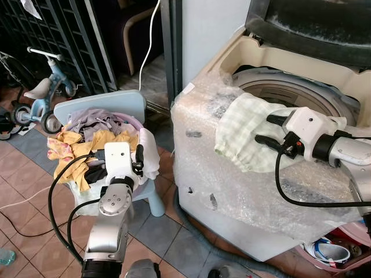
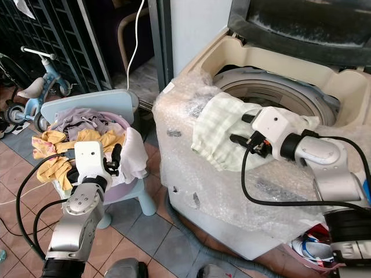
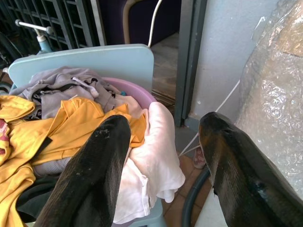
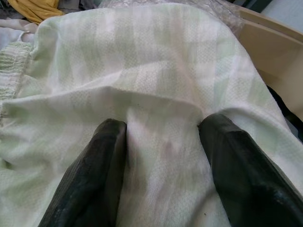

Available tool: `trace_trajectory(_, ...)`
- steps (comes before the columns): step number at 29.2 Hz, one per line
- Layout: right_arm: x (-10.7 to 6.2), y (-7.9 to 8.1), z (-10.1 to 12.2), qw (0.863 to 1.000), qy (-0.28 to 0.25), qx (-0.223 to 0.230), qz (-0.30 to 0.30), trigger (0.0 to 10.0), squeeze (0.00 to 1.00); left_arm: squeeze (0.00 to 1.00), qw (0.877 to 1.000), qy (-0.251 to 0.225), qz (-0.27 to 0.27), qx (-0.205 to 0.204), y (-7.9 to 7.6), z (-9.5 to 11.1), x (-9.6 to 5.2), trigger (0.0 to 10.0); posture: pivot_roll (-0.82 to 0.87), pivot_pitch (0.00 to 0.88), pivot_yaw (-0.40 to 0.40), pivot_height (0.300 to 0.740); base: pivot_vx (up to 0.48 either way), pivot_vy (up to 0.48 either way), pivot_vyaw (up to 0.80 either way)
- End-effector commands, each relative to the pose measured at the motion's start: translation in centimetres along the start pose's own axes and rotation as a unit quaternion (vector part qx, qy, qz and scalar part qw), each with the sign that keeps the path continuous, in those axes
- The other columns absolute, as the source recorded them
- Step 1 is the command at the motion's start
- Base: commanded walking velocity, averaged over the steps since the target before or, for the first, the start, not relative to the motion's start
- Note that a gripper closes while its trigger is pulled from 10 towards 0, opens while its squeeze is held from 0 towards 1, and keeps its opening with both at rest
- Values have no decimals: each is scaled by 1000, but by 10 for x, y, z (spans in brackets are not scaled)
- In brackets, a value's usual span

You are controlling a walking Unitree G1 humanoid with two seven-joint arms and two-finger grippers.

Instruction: Clothes washing

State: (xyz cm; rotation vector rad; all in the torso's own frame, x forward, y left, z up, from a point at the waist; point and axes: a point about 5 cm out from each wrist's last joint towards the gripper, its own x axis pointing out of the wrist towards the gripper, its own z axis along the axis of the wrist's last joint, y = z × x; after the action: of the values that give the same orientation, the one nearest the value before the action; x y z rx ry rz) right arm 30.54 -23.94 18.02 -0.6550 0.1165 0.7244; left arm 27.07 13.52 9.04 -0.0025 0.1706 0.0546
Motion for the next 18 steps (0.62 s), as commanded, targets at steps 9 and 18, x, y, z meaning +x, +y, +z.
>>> trace_trajectory(9, 5, 1, -5, 1000, -1, 14, -17, 0, 0, 0, 1000, 4, 8, 2, 2, -1, 0, 10000, -35, 43, 20, 740, 0, 0, 0)
trace_trajectory(18, 4, -23, -12, 993, 0, 74, -87, 0, 0, 0, 1000, 5, 9, 1, 1, -1, 0, 10000, -30, 41, 18, 740, 0, 0, 0)
